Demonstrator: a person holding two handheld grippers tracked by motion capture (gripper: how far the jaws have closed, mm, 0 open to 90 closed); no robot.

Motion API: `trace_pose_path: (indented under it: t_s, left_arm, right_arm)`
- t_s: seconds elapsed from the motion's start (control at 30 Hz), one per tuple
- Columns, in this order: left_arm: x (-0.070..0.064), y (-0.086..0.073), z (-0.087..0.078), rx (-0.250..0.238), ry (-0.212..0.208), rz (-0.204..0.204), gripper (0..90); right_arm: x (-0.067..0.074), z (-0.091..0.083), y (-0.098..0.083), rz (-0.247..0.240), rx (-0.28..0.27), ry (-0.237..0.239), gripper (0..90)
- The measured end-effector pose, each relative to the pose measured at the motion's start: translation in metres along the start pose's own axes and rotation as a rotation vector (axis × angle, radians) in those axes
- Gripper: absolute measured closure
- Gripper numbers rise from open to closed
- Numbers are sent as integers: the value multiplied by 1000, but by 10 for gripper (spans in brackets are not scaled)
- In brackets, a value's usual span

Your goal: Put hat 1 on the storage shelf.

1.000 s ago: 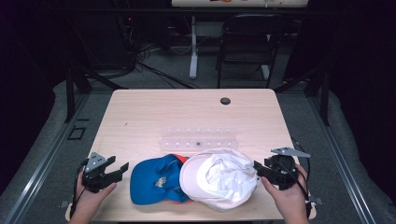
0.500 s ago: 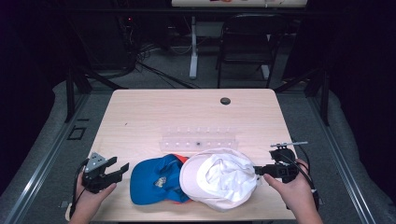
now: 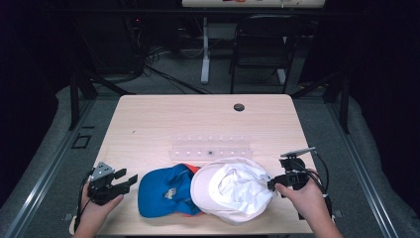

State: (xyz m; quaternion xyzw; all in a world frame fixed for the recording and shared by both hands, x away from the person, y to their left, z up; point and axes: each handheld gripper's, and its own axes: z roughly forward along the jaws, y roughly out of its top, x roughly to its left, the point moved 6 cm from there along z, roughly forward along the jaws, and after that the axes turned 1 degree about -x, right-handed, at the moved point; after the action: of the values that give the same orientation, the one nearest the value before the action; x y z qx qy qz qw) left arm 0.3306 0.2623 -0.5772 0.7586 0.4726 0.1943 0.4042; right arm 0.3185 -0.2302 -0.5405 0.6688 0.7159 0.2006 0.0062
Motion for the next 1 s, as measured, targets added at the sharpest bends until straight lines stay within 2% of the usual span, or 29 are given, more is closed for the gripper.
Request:
trace_pose_path:
  t_s: [0.17,0.2,0.33,0.47,0.5,0.67,0.73,0.77,0.8,0.87,0.97,1.0]
  left_arm:
    - [0,0,1,3,-1,3,456]
    - [0,-1,1,5,-1,2,455]
    - [0,-1,2,3,-1,1,455]
    - [0,-1,2,7,0,2,456]
    - [0,-1,2,7,1,1,456]
    - [0,-2,2,6,2,2,456]
    - [0,-2,3,5,0,2,456]
    - [0,-2,3,5,0,2,456]
    - [0,-2,3,5,0,2,456]
    - [0,-2,3,7,1,3,456]
    - [0,-2,3,6,1,2,456]
    - [0,-2,3,6,1,2,456]
  right_arm:
    - [0,7,0,13,27,-2,579]
    - [0,9,1,17,46,4,628]
    - [1,13,1,42,81,5,707]
    - [0,15,3,45,106,-6,756]
    - [-1,14,3,41,125,-21,767]
    - [-1,16,5,73,136,7,798]
    - [-1,14,7,63,174,15,804]
    - [-1,14,7,63,174,15,804]
    - [0,15,8,75,152,18,806]
    - [-1,10,11,56,187,31,809]
    - [1,7,12,63,189,28,810]
    - [1,5,14,45,197,35,811]
